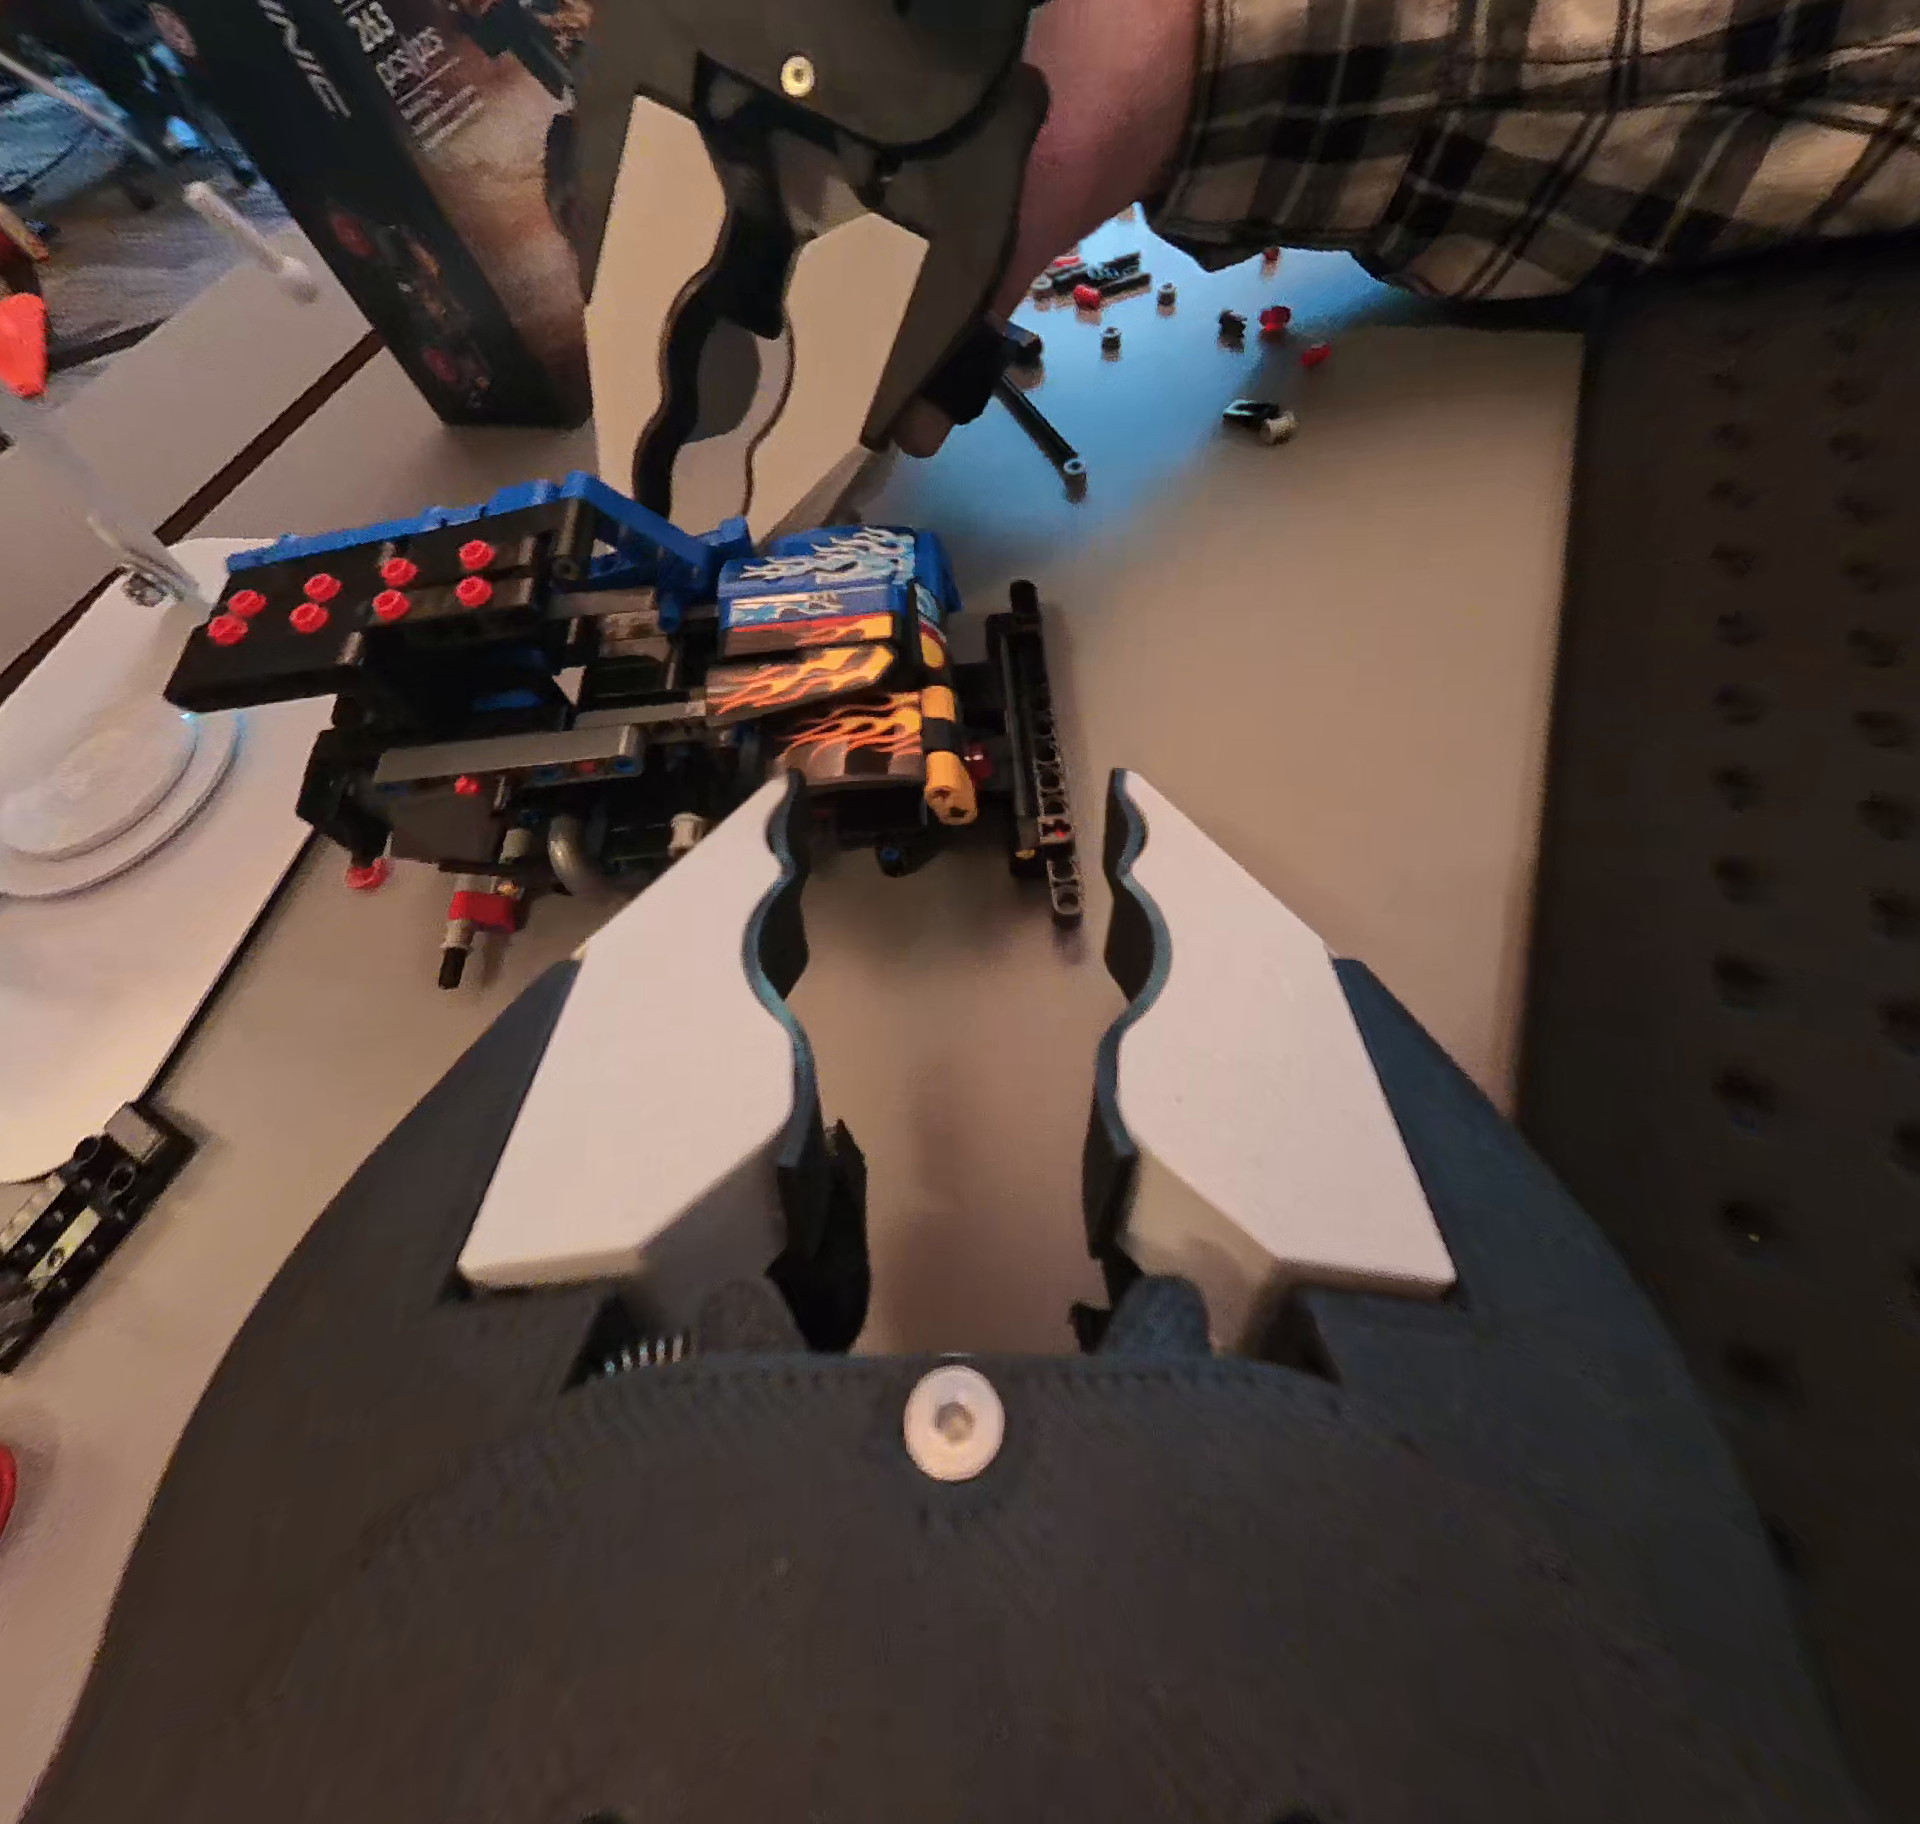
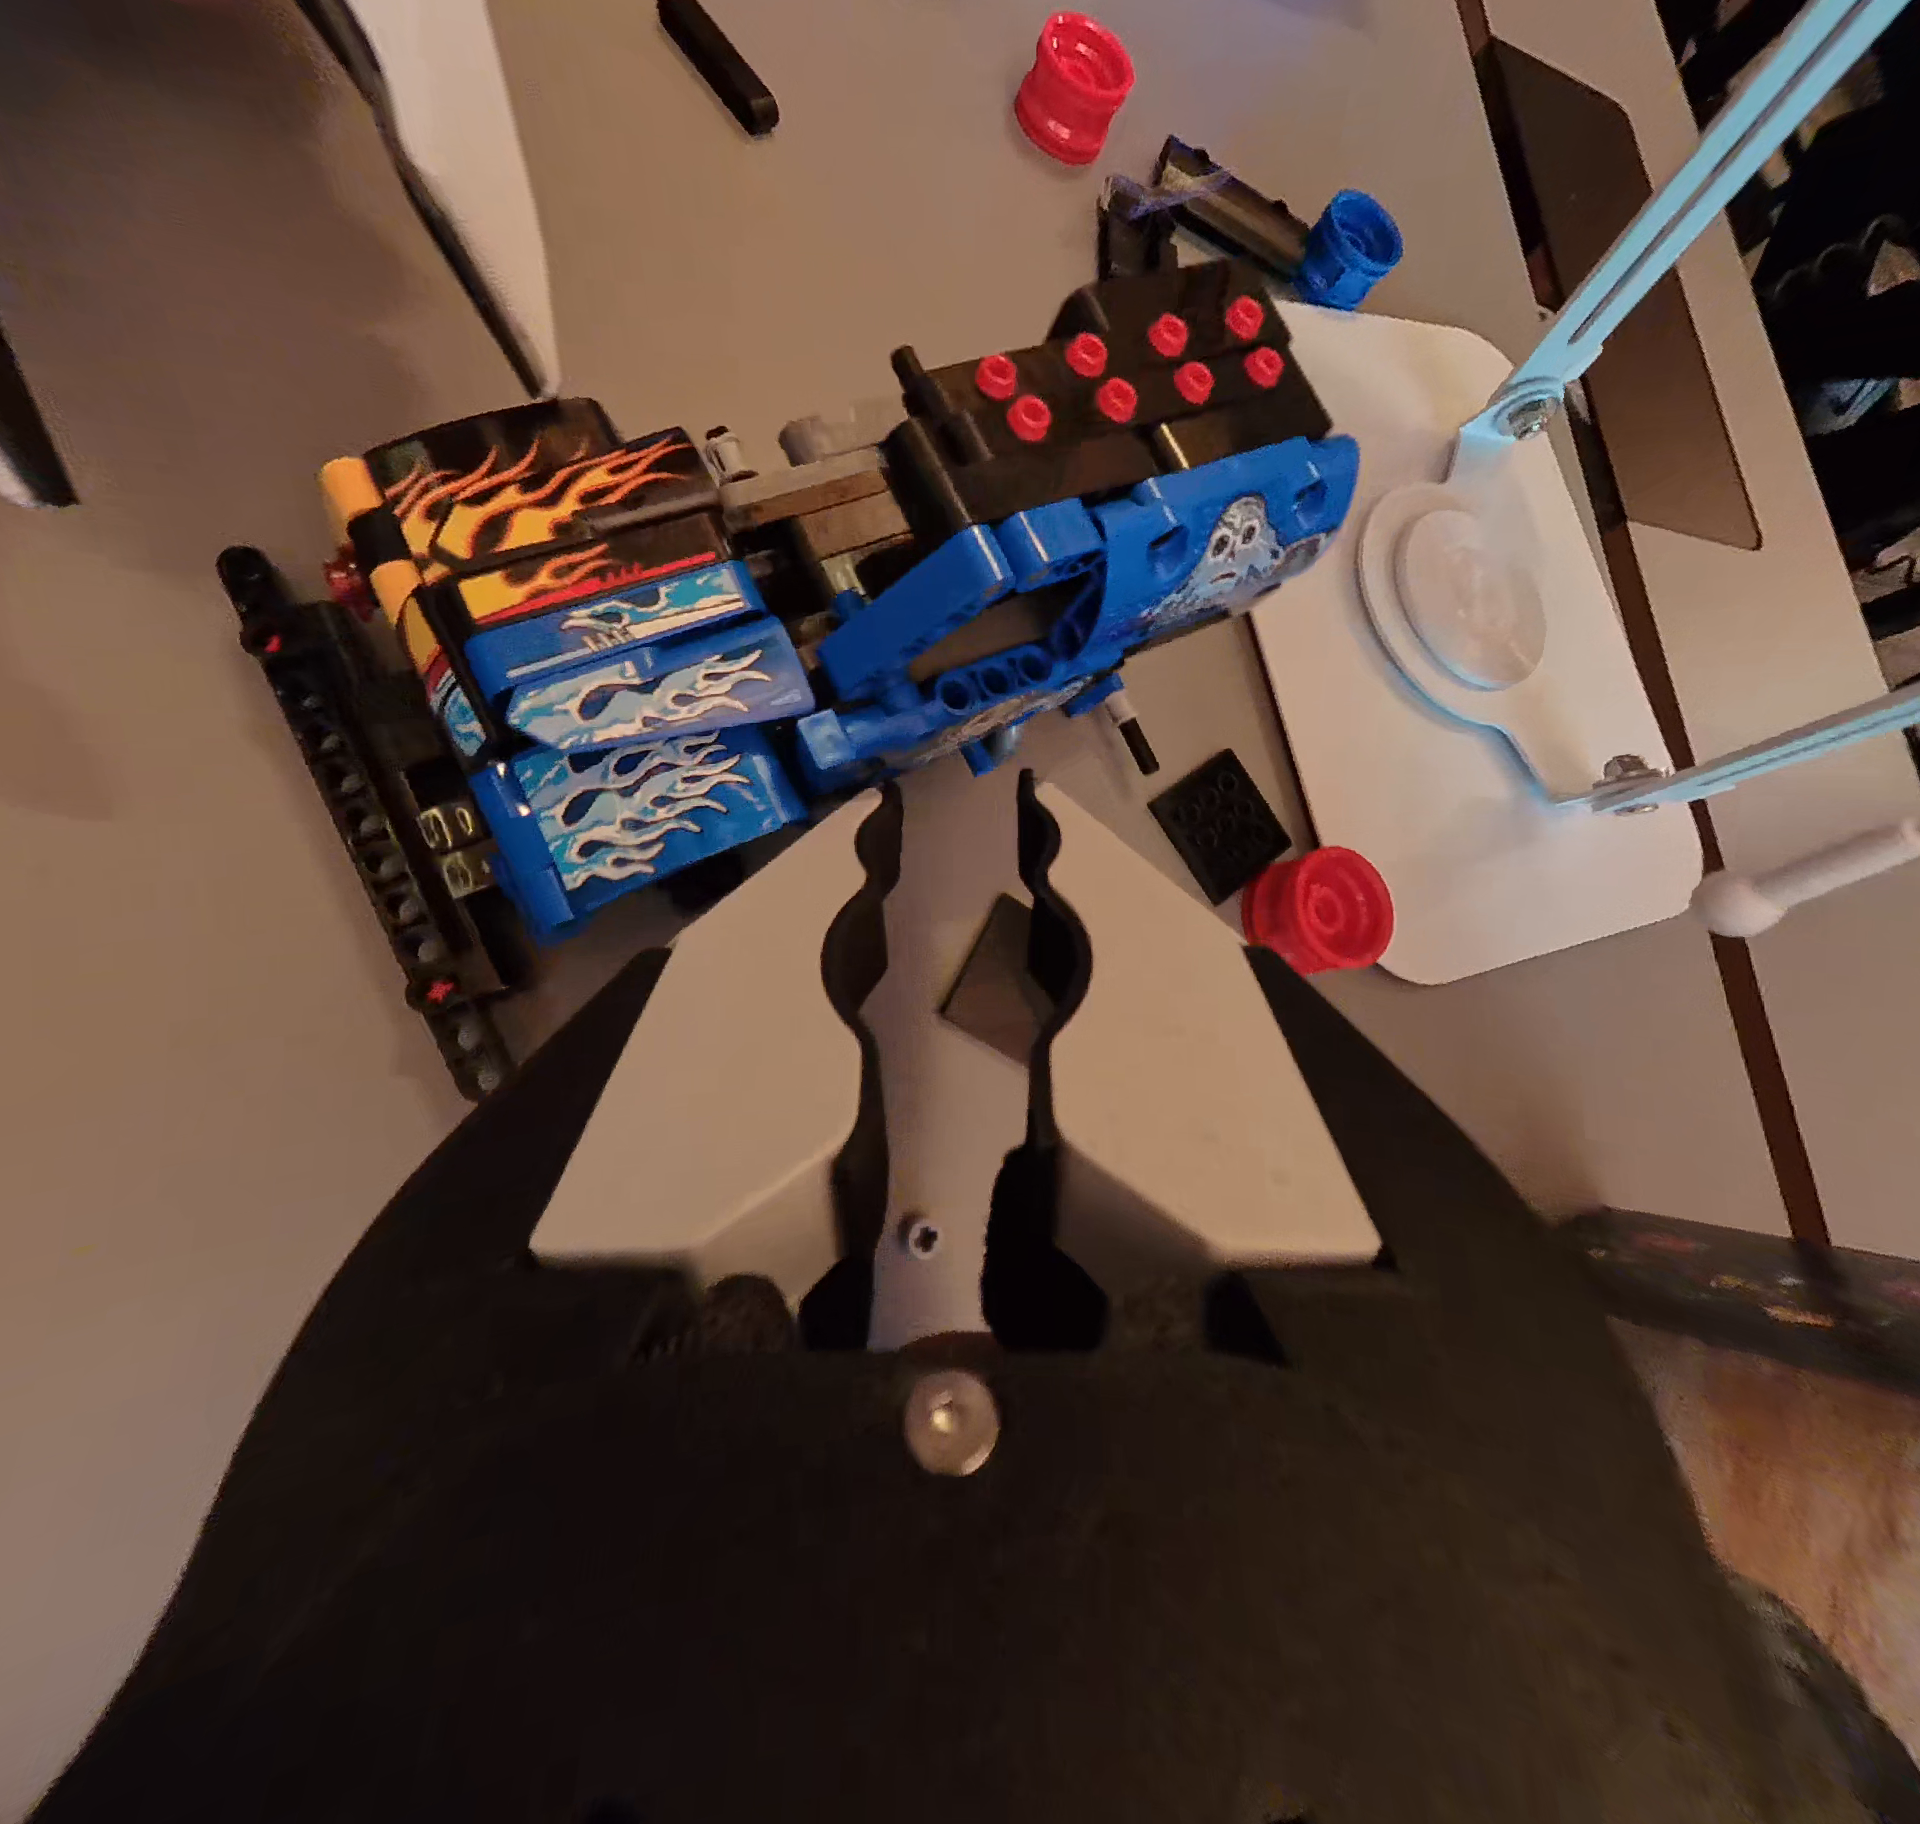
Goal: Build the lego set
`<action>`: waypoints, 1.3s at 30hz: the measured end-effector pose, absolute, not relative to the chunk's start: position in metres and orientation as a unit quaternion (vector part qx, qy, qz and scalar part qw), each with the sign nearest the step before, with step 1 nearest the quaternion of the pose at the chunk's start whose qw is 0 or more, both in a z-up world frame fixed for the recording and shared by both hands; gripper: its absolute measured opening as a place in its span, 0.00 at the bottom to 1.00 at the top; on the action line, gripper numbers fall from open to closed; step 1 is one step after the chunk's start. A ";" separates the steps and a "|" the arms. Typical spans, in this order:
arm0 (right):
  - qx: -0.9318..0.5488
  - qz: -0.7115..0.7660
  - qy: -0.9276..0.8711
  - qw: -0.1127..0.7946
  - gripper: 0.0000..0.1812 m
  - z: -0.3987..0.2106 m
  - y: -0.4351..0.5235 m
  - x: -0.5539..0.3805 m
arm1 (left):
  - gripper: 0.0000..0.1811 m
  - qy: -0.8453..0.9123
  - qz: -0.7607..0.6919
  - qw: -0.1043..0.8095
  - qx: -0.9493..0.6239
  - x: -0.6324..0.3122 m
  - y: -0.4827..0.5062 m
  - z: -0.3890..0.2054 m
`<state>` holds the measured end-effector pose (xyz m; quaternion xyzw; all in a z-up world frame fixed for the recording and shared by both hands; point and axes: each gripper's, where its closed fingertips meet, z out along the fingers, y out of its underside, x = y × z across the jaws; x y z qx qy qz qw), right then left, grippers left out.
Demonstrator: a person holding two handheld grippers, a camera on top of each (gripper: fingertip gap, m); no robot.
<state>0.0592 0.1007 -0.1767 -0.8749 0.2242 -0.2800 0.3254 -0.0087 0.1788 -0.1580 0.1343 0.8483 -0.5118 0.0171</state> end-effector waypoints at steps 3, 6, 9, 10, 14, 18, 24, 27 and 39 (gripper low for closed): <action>-0.878 -0.273 0.236 0.315 0.13 -0.181 0.094 0.060 | 0.30 0.852 -0.502 0.018 0.150 -0.015 0.177 -0.163; -0.878 -0.265 0.245 0.313 0.13 -0.184 0.091 0.060 | 0.31 0.853 -0.494 0.028 0.163 -0.016 0.177 -0.167; -0.877 -0.262 0.255 0.311 0.13 -0.185 0.087 0.061 | 0.31 0.852 -0.498 0.026 0.159 -0.015 0.177 -0.165; -0.876 -0.262 0.258 0.313 0.13 -0.185 0.086 0.061 | 0.31 0.852 -0.500 0.027 0.154 -0.013 0.178 -0.163; -0.869 -0.255 0.269 0.329 0.13 -0.181 0.085 0.062 | 0.30 0.851 -0.505 0.021 0.144 -0.010 0.179 -0.161; -0.867 -0.256 0.274 0.329 0.13 -0.182 0.080 0.063 | 0.30 0.854 -0.500 0.026 0.146 -0.010 0.179 -0.164; -0.846 -0.245 0.289 0.375 0.14 -0.168 0.081 0.063 | 0.30 0.855 -0.502 0.032 0.128 -0.003 0.179 -0.163; -0.838 -0.236 0.292 0.396 0.14 -0.161 0.082 0.061 | 0.30 0.856 -0.500 0.033 0.126 -0.002 0.179 -0.163; -0.810 -0.148 0.310 0.475 0.20 -0.146 0.095 0.050 | 0.30 0.850 -0.512 0.035 0.114 0.002 0.177 -0.159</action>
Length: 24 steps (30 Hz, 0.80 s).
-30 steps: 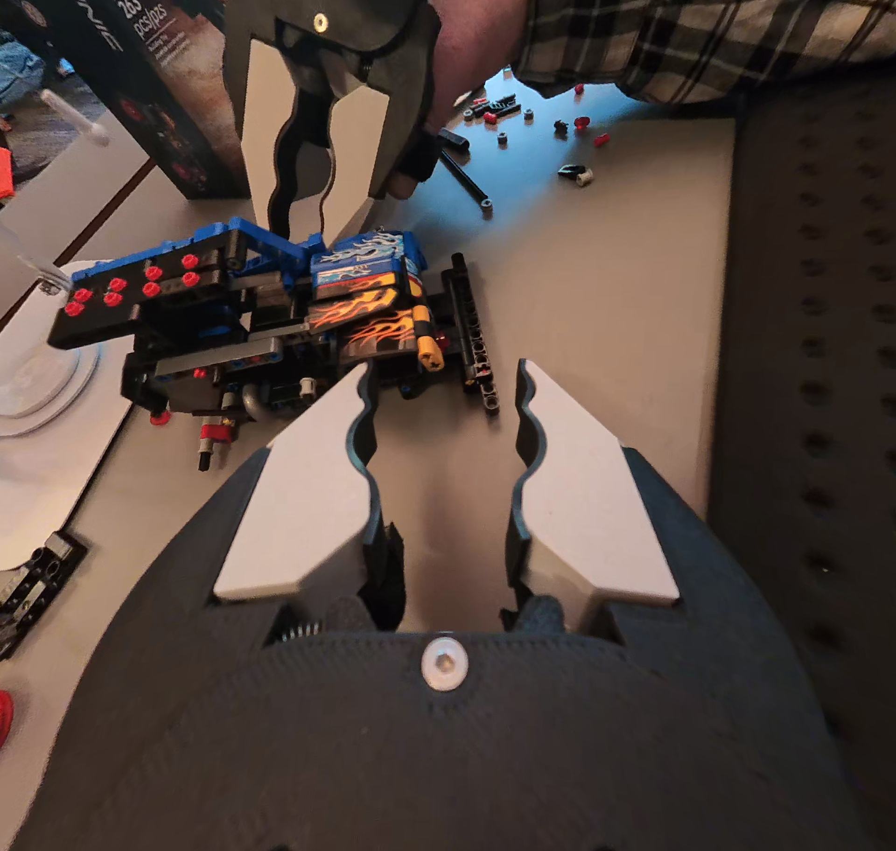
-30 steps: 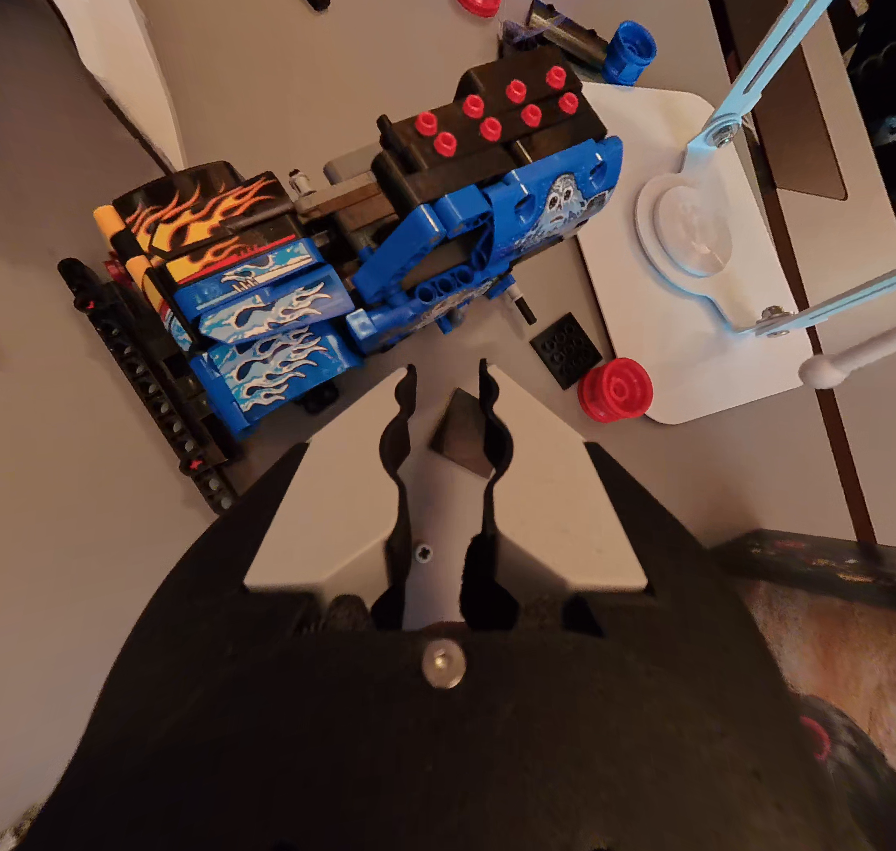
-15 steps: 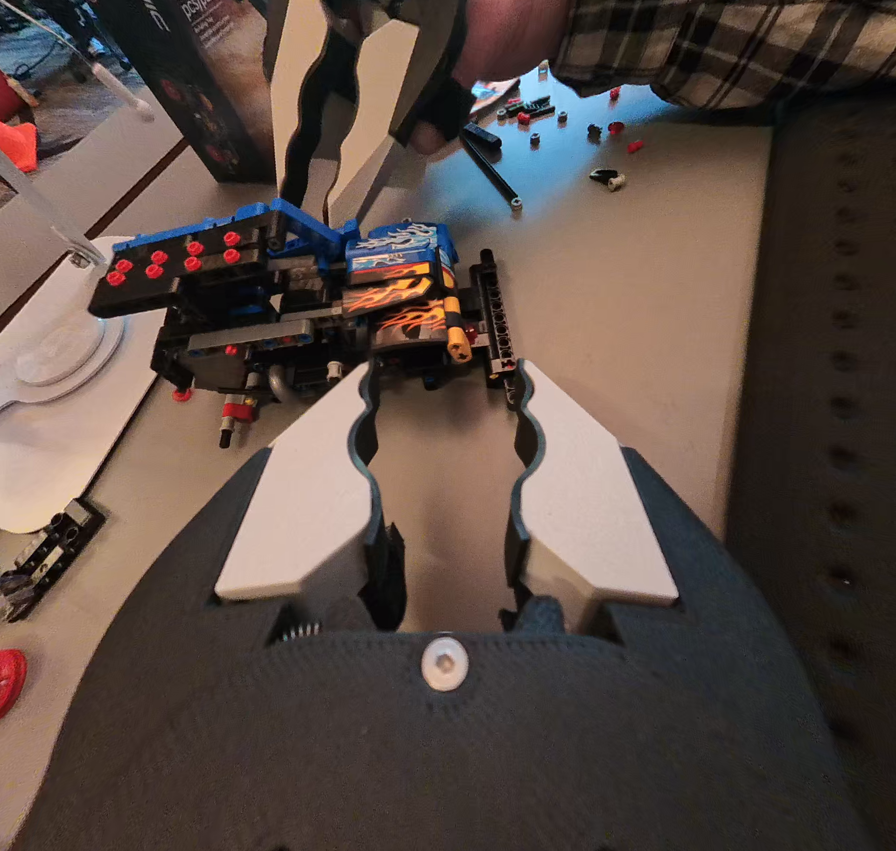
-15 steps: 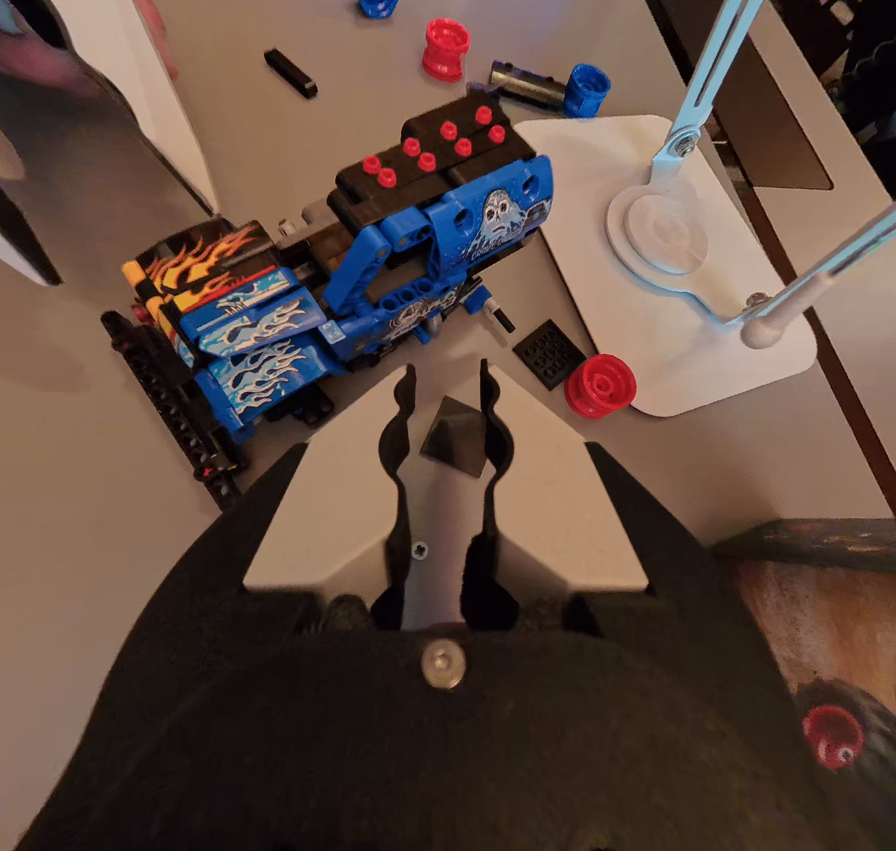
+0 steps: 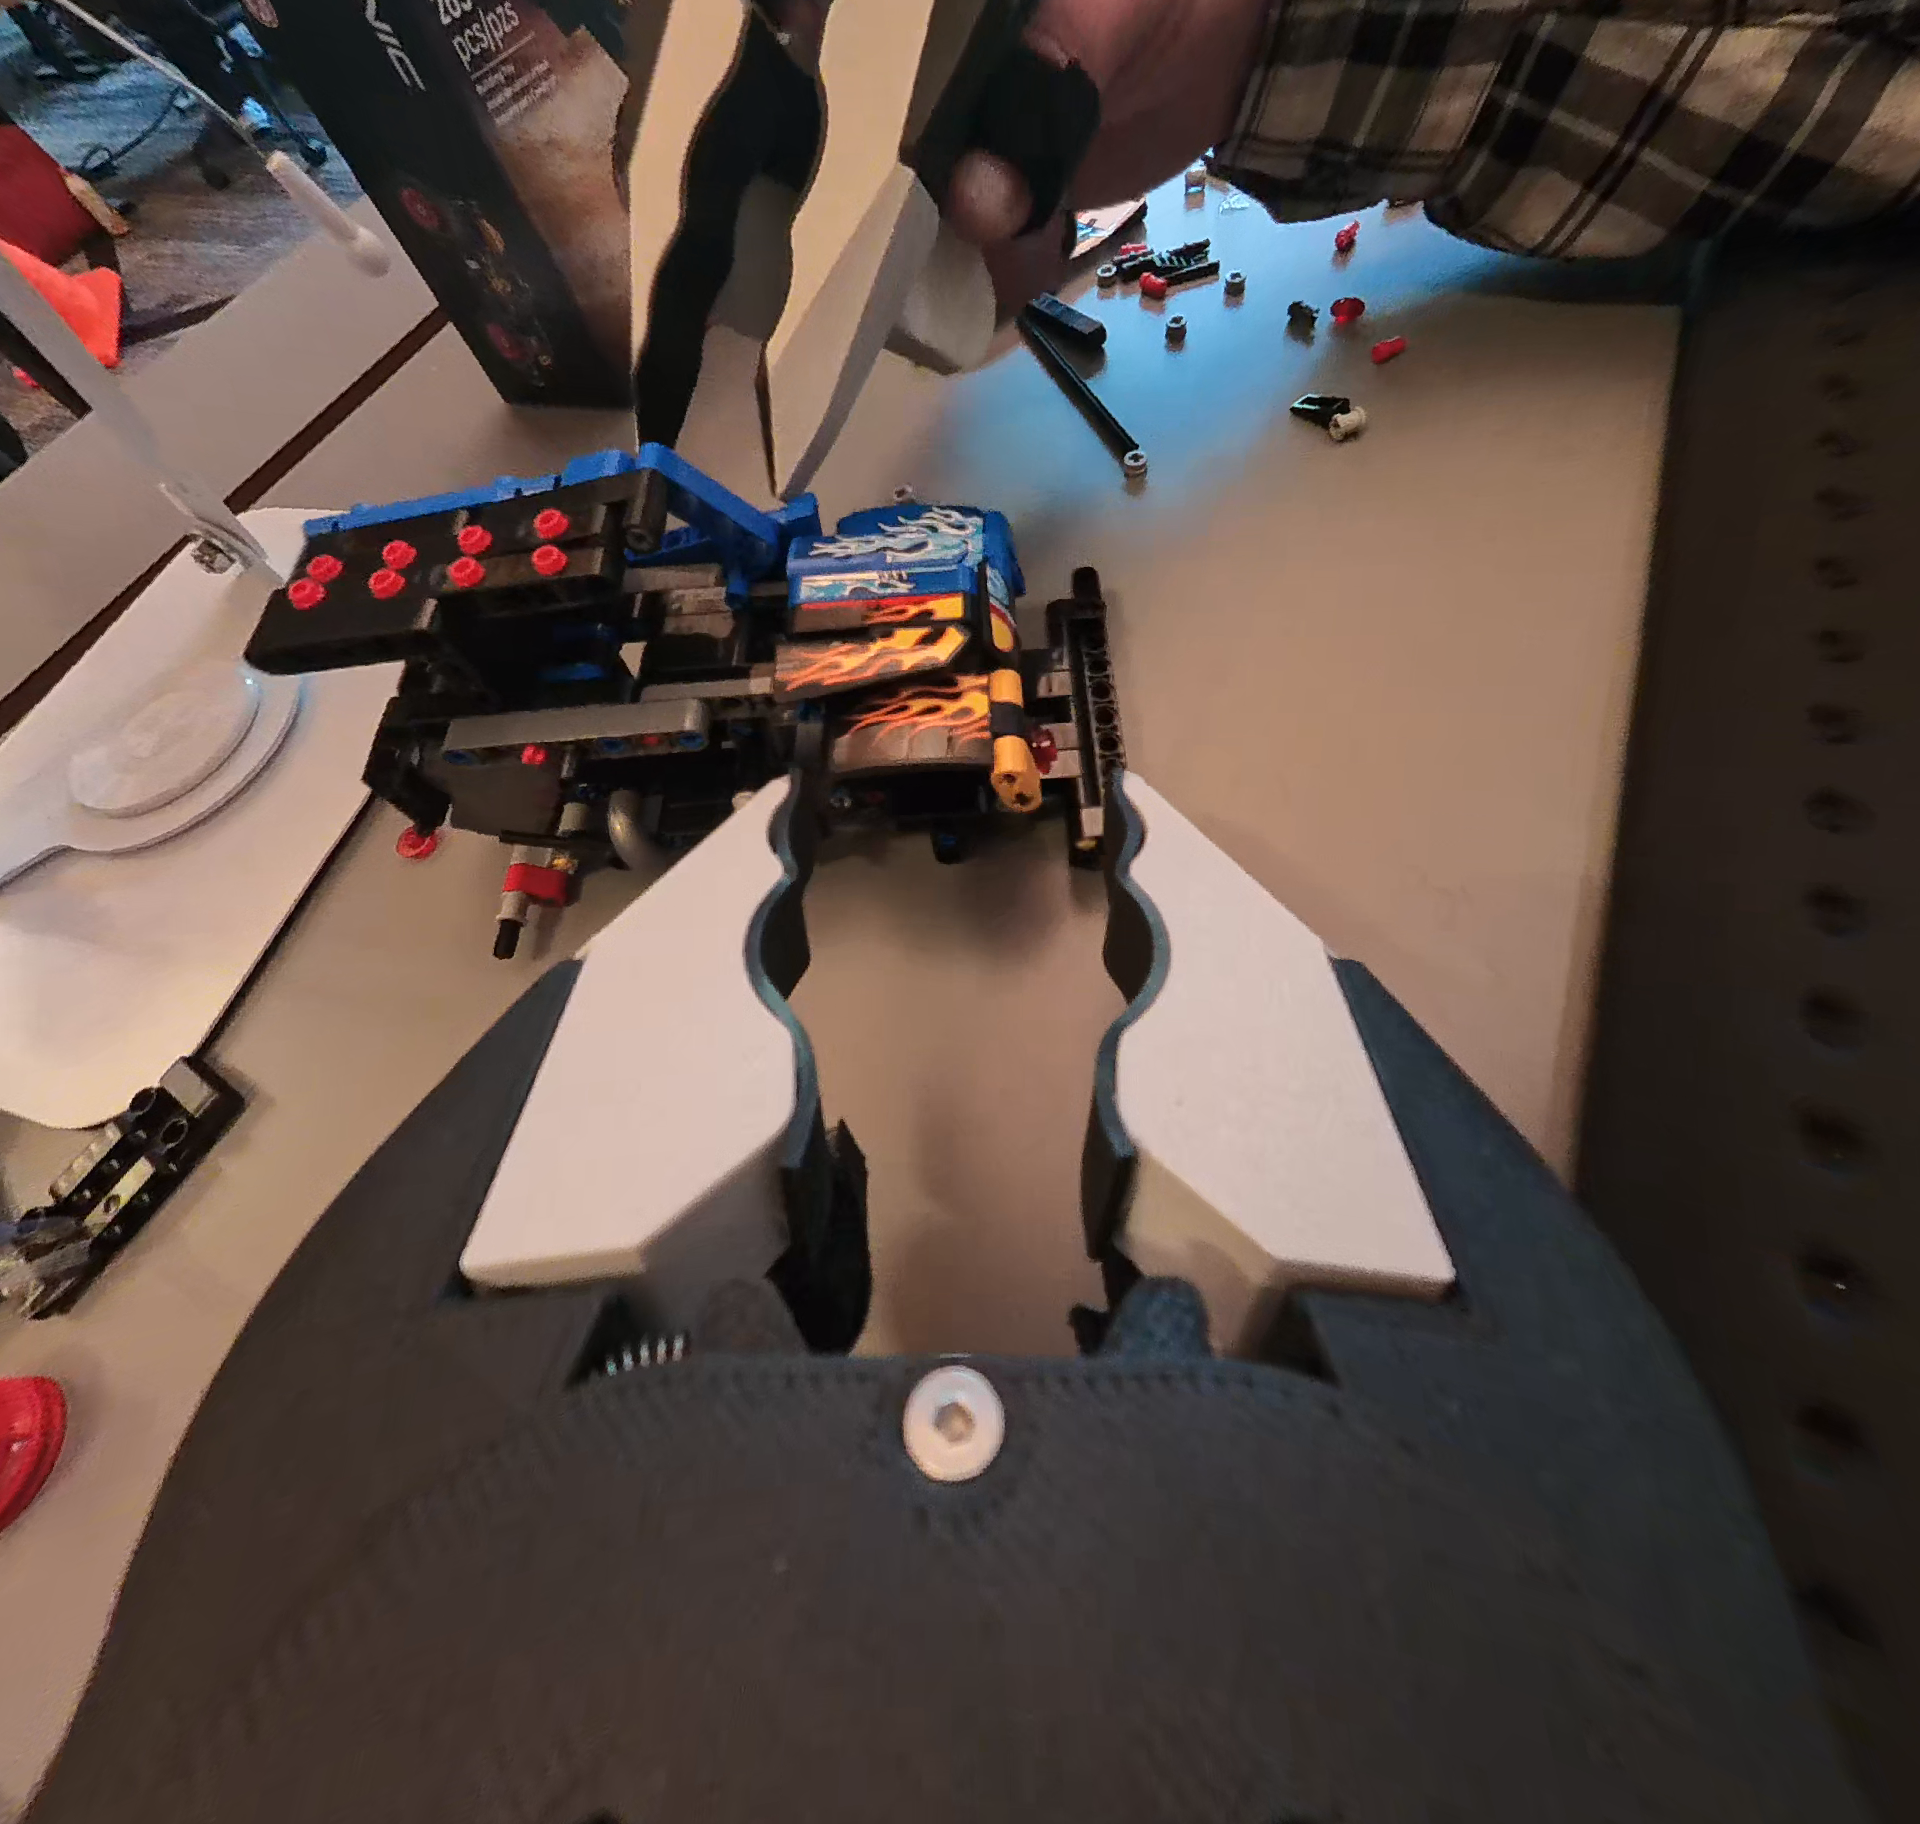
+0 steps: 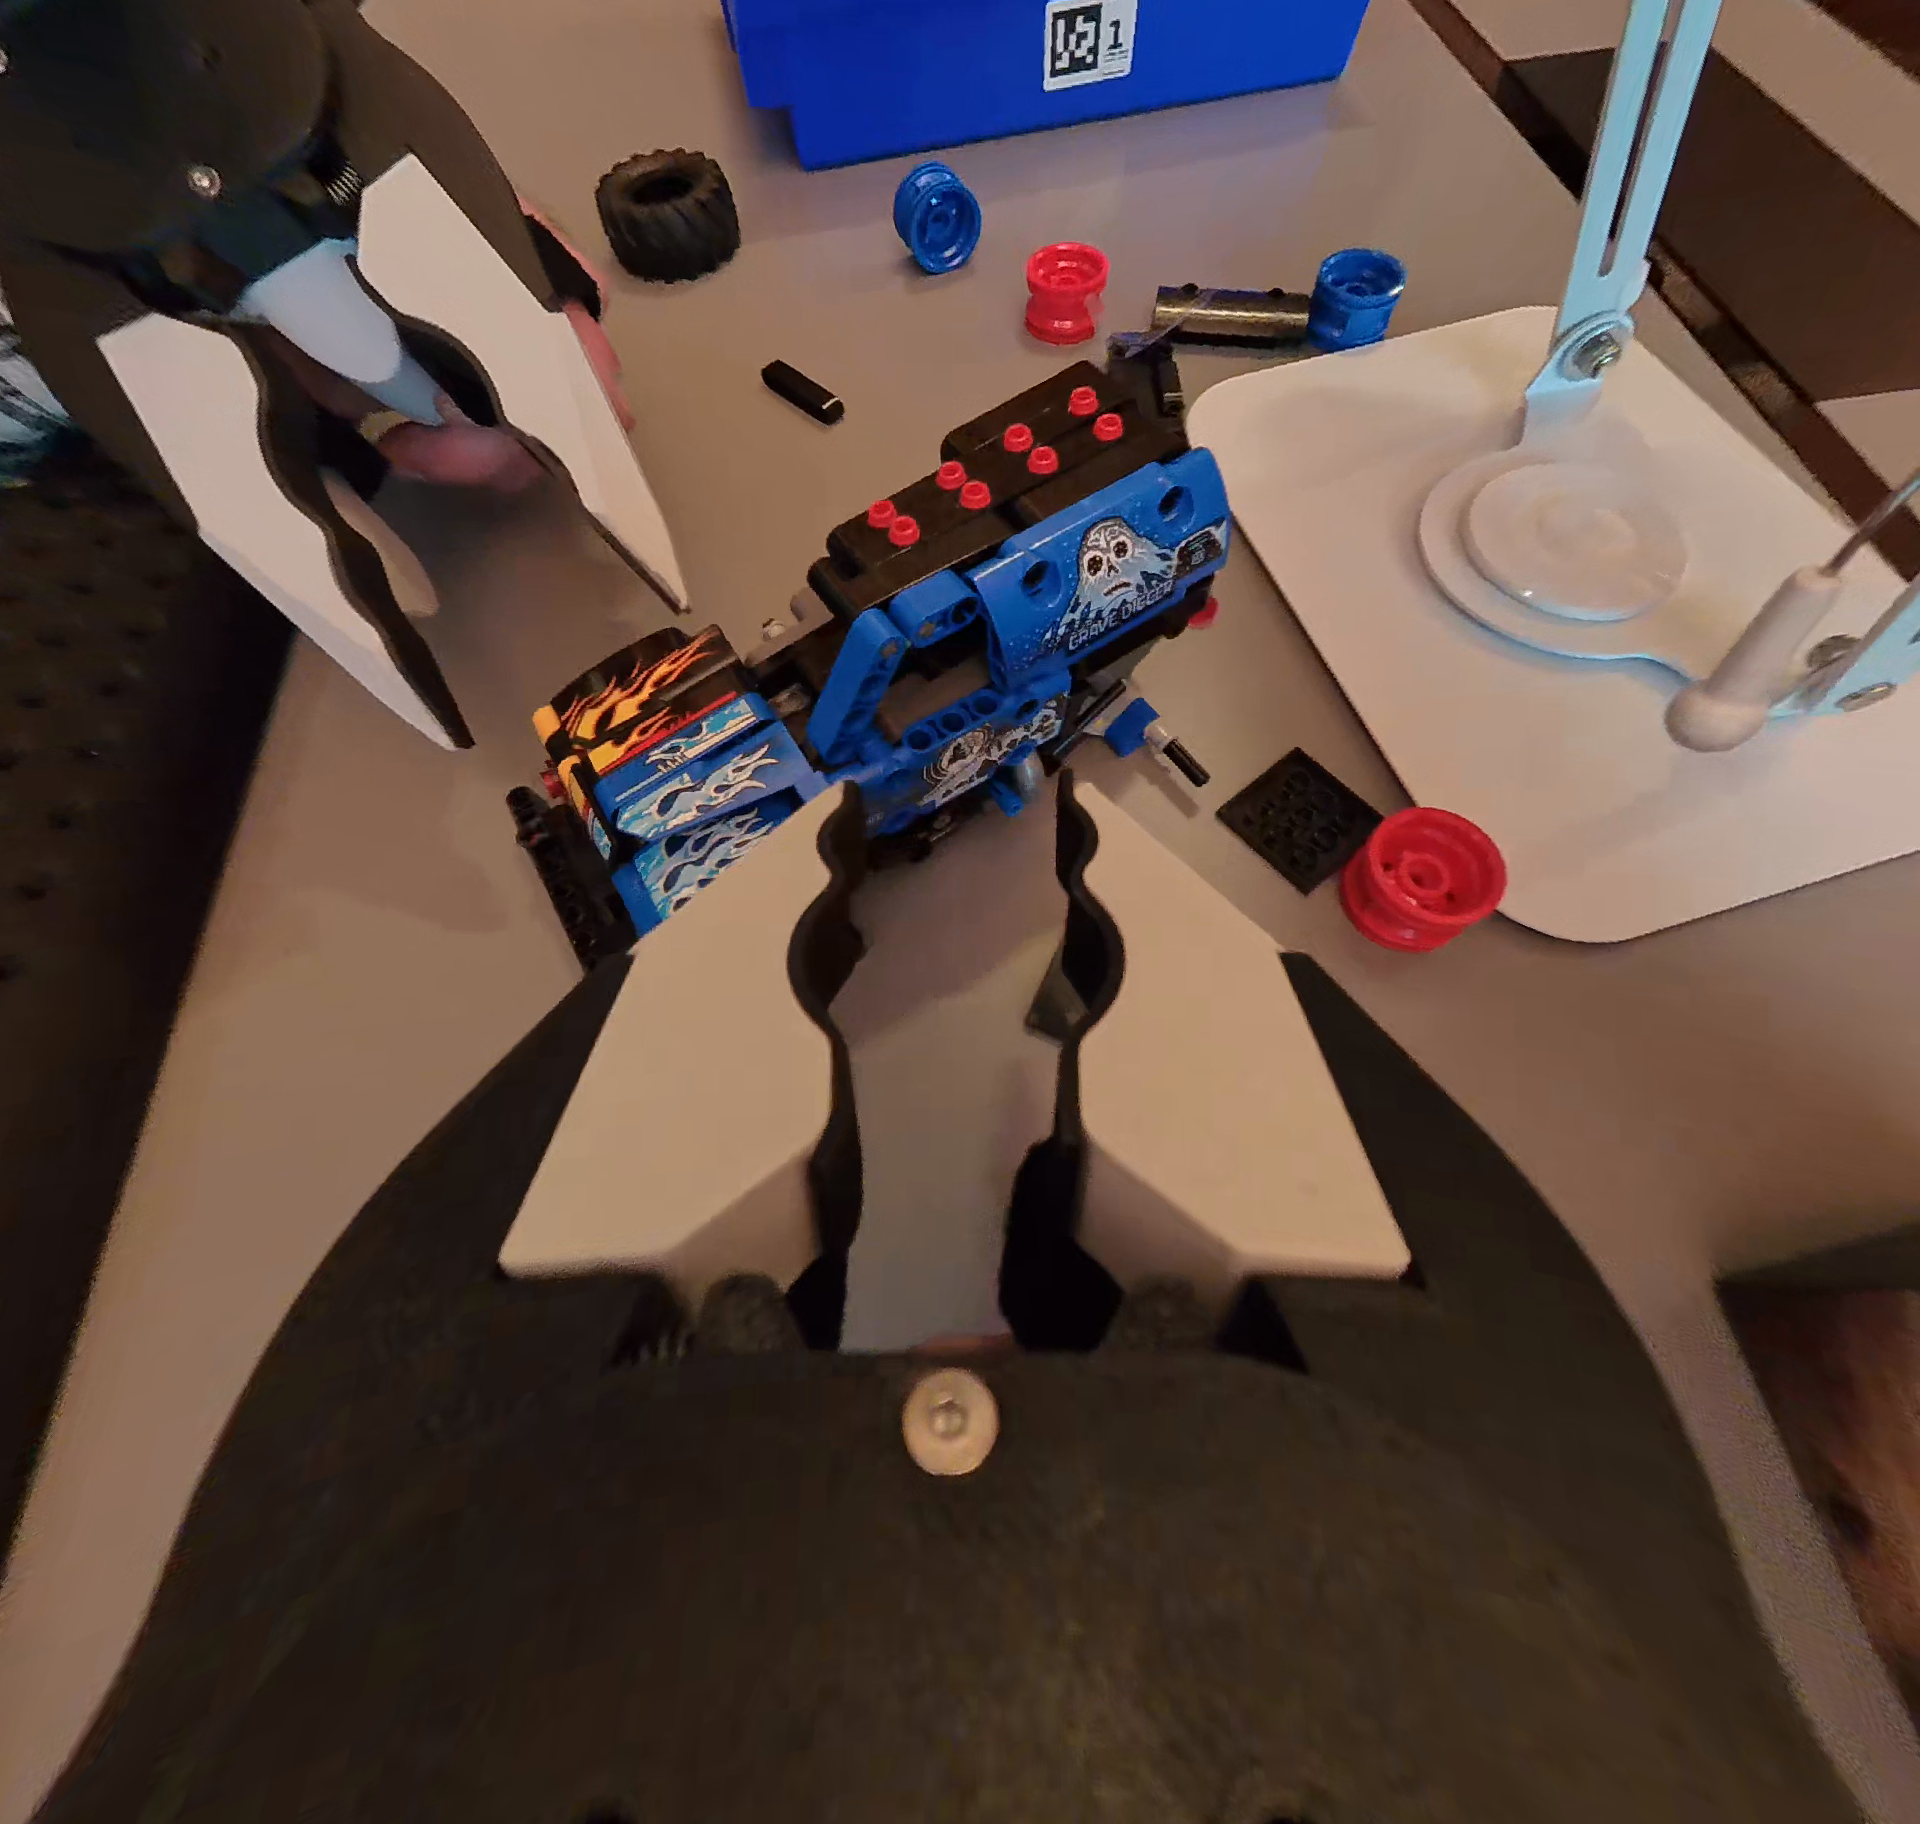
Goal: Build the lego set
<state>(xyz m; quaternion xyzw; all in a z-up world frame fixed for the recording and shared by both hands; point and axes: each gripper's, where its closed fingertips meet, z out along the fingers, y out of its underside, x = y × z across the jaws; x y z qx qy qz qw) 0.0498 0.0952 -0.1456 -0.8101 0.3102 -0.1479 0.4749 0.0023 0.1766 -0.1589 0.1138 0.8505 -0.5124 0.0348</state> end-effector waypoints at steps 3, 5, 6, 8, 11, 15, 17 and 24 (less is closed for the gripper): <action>-0.806 -0.125 0.320 0.482 0.21 -0.147 0.096 0.048 | 0.30 0.850 -0.513 0.034 0.116 0.001 0.175 -0.159; -0.802 -0.109 0.327 0.487 0.24 -0.146 0.097 0.047 | 0.30 0.851 -0.510 0.036 0.118 0.001 0.174 -0.160; -0.801 -0.101 0.330 0.489 0.25 -0.146 0.097 0.046 | 0.30 0.851 -0.510 0.036 0.119 0.000 0.173 -0.161; -0.800 -0.088 0.334 0.491 0.26 -0.147 0.099 0.044 | 0.31 0.852 -0.509 0.035 0.118 0.000 0.173 -0.161; -0.800 -0.080 0.337 0.489 0.25 -0.147 0.101 0.043 | 0.31 0.852 -0.510 0.035 0.117 0.001 0.173 -0.161; -0.799 -0.071 0.346 0.487 0.25 -0.147 0.104 0.042 | 0.32 0.852 -0.508 0.039 0.117 0.001 0.172 -0.162; -0.797 -0.069 0.354 0.484 0.27 -0.148 0.105 0.043 | 0.32 0.852 -0.508 0.041 0.118 0.001 0.172 -0.162; -0.792 -0.029 0.361 0.492 0.25 -0.152 0.115 0.039 | 0.33 0.853 -0.506 0.045 0.122 -0.002 0.169 -0.163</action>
